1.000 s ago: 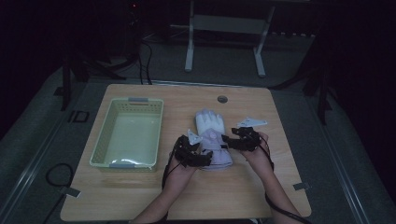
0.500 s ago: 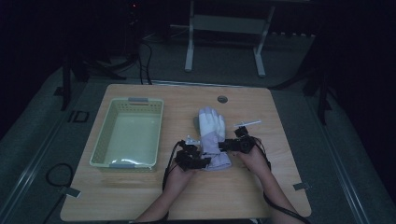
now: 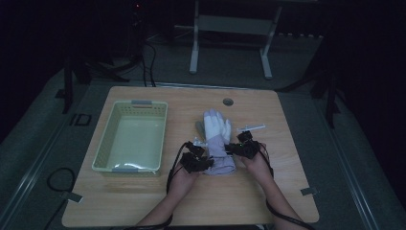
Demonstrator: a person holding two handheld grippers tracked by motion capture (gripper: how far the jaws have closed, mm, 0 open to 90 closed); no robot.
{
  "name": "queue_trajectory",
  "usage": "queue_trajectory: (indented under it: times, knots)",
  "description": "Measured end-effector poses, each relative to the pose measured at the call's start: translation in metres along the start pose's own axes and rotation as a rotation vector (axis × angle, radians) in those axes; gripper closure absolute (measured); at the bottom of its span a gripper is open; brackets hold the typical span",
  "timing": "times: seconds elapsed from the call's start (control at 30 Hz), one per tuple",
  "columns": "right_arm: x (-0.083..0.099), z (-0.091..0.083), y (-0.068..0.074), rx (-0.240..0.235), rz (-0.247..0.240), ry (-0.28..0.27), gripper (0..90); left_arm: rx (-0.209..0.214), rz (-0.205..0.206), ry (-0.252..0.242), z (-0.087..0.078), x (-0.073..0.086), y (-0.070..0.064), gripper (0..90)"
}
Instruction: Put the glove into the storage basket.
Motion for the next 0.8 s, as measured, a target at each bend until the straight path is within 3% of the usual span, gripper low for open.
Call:
queue_trajectory:
  times: [0.27, 0.5, 0.8]
  knots:
    - [-0.018, -0.016, 0.009, 0.017, -0.019, -0.048, 82.9, 0.014, 0.029, -0.009, -0.020, -0.019, -0.001, 75.4]
    - [-0.032, -0.024, 0.019, 0.026, -0.044, -0.058, 82.9, 0.019, 0.046, -0.007, -0.035, -0.028, 0.001, 75.4]
    - [-0.058, -0.038, 0.040, 0.022, -0.075, -0.097, 83.0, 0.014, 0.092, -0.028, -0.063, -0.043, 0.004, 75.4]
Point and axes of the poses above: each handheld gripper's, and its own axes: z roughly forward along the jaws, x roughly out of its underside, y roughly to its left, the point moved 9 cm from there along z, roughly forward along the jaws, and after that the axes turned 5 degrees about -y, right-handed, at the moved point
